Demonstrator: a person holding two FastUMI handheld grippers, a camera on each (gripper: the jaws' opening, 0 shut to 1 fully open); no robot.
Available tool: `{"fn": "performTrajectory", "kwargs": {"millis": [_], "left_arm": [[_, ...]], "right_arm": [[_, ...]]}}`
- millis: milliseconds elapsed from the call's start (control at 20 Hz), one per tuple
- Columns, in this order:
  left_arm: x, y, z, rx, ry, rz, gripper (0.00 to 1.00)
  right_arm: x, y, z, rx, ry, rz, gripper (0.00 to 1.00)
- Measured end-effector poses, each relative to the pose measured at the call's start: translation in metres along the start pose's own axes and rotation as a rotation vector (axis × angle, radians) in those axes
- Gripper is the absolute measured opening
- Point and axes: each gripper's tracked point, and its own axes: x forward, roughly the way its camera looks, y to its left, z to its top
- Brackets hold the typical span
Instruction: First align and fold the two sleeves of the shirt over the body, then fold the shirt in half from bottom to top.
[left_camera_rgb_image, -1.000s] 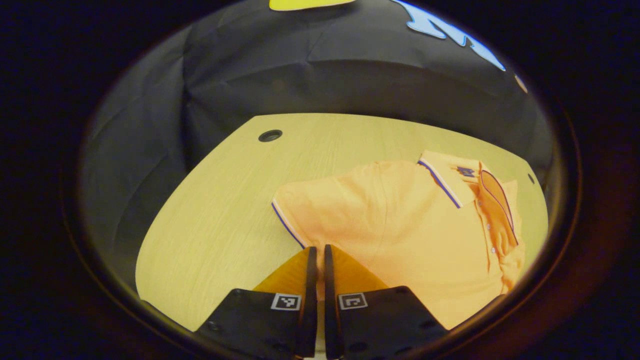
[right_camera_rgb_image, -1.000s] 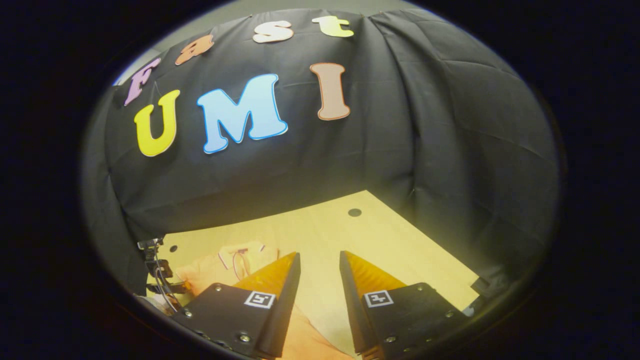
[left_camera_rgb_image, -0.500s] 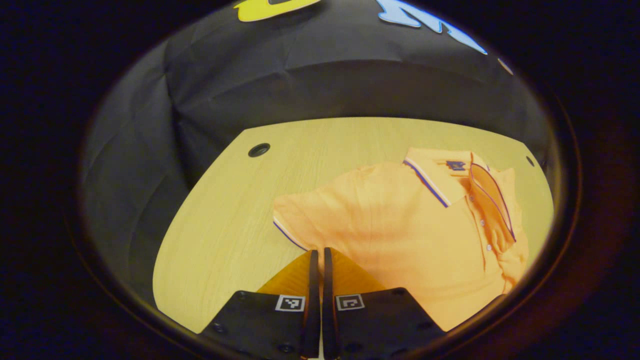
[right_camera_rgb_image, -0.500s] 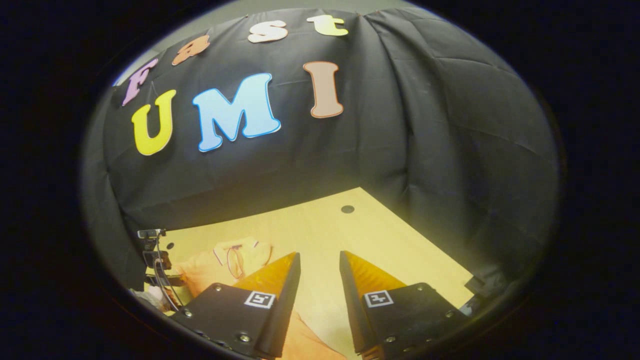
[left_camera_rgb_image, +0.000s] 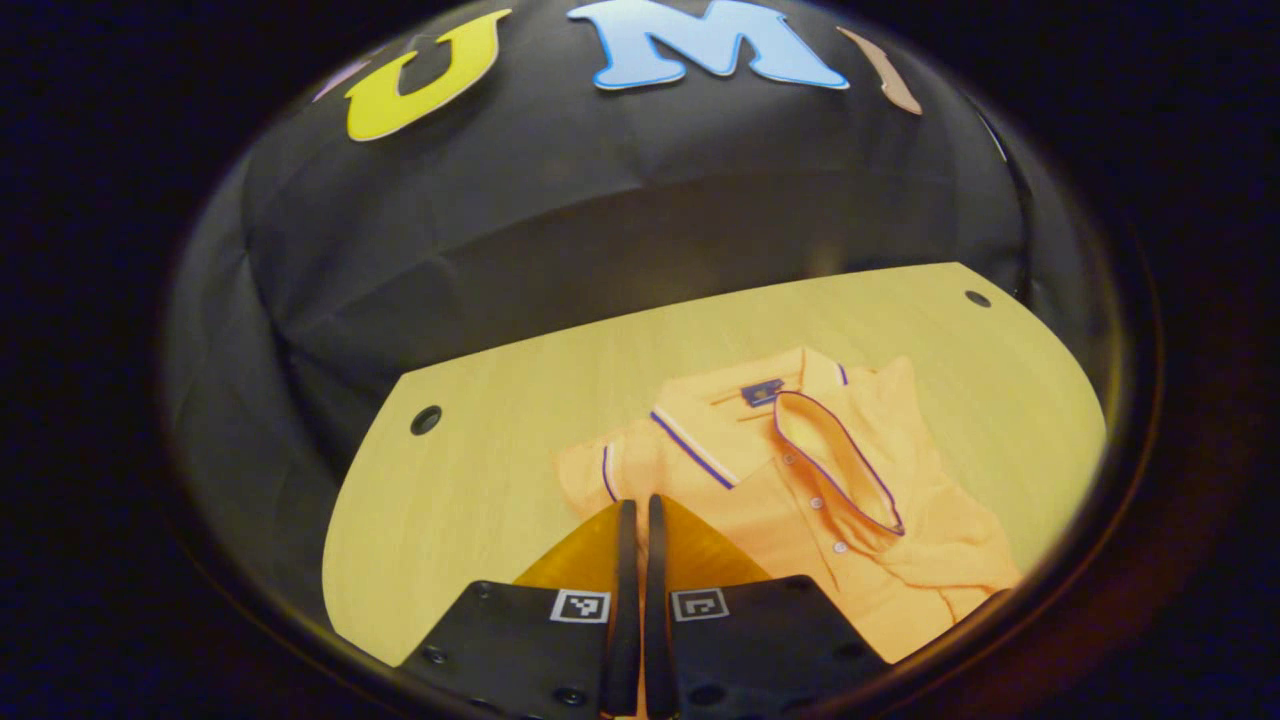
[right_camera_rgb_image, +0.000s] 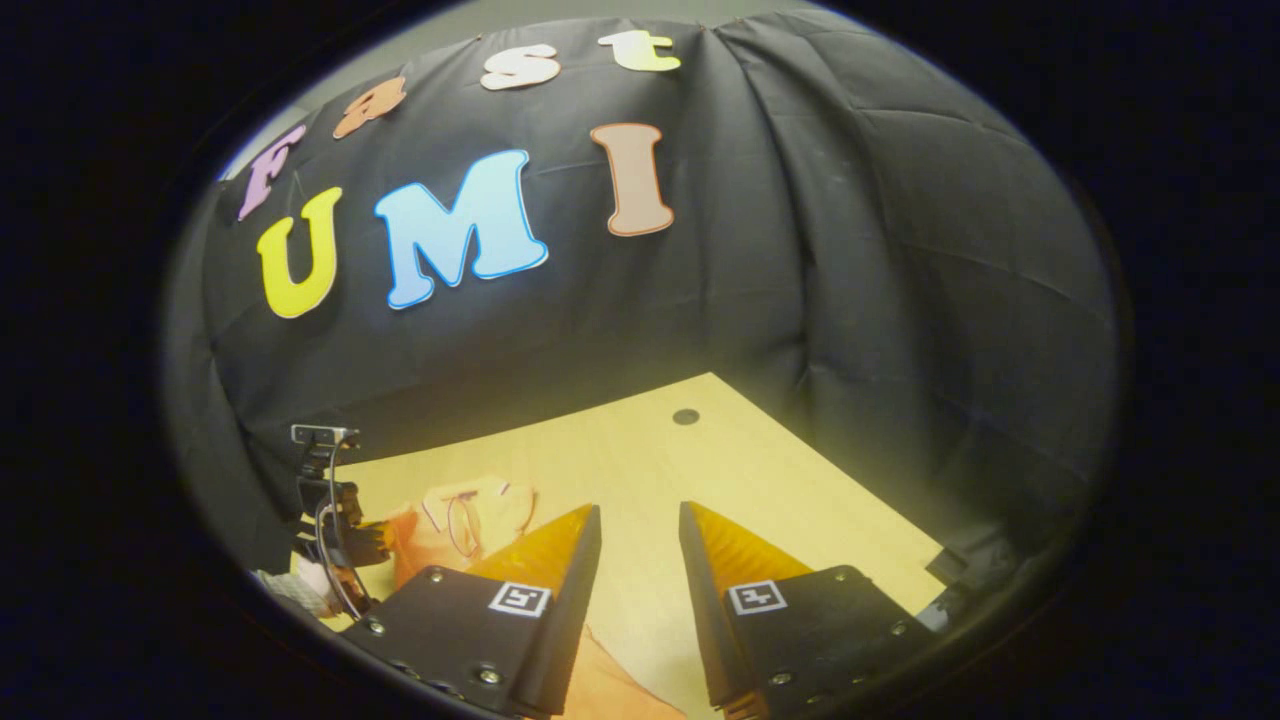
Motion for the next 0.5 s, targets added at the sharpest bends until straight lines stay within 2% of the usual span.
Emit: {"fn": "performTrajectory", "kwargs": {"millis": [250, 500], "left_arm": [[0.002, -0.056, -0.011, 0.109, 0.030, -0.090, 0.08], [-0.002, -0.080, -0.018, 0.043, 0.052, -0.170, 0.13]], "right_arm": [[-0.008, -0.020, -0.011, 0.032, 0.022, -0.039, 0.50], [-0.010, -0.029, -0.020, 0.039, 0.047, -0.050, 0.50]]}}
